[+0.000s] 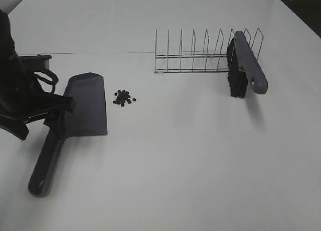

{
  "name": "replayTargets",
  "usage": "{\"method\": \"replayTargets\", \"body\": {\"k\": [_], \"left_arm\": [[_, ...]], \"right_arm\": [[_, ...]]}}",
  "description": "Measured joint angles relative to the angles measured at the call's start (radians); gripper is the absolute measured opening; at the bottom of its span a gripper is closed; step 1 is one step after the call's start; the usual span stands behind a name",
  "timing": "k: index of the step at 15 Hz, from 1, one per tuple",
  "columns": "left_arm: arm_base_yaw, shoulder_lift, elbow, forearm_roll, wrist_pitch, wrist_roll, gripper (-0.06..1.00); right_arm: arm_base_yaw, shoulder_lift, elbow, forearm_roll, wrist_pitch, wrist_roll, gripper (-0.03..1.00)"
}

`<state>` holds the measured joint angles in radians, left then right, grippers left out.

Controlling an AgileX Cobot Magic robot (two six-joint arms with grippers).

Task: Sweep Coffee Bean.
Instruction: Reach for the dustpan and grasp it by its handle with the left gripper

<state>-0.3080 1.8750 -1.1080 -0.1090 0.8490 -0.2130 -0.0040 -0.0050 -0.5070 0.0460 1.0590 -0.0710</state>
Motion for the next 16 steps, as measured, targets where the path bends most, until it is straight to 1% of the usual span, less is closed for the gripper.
{"method": "replayTargets", "body": {"k": [4, 8, 9, 10, 11, 12, 13, 16], "left_arm": [[-0.035, 0.071, -0.001, 0.006, -0.037, -0.032, 0.67], [-0.035, 0.128, -0.001, 0.007, -0.082, -0.043, 0.67], [-0.035, 0.164, -0.006, 0.013, -0.081, -0.046, 0.65], [-0.035, 0.168, -0.009, 0.02, -0.077, -0.046, 0.62], [-0.035, 0.17, -0.011, 0.029, -0.076, -0.052, 0.53], [-0.035, 0.171, -0.012, 0.031, -0.077, -0.059, 0.39], [-0.035, 0.171, -0.012, 0.029, -0.08, -0.064, 0.31], [-0.035, 0.171, -0.013, 0.028, -0.08, -0.102, 0.32]], "right_arm": [[0.0, 0.0, 0.0, 0.0, 0.0, 0.0, 0.69], [0.0, 0.0, 0.0, 0.0, 0.0, 0.0, 0.69], [0.0, 0.0, 0.0, 0.0, 0.0, 0.0, 0.69], [0.0, 0.0, 0.0, 0.0, 0.0, 0.0, 0.69], [0.0, 0.0, 0.0, 0.0, 0.0, 0.0, 0.69], [0.0, 0.0, 0.0, 0.001, 0.0, 0.0, 0.69], [0.0, 0.0, 0.0, 0.001, 0.0, 0.0, 0.69], [0.0, 0.0, 0.0, 0.001, 0.0, 0.0, 0.69]]}}
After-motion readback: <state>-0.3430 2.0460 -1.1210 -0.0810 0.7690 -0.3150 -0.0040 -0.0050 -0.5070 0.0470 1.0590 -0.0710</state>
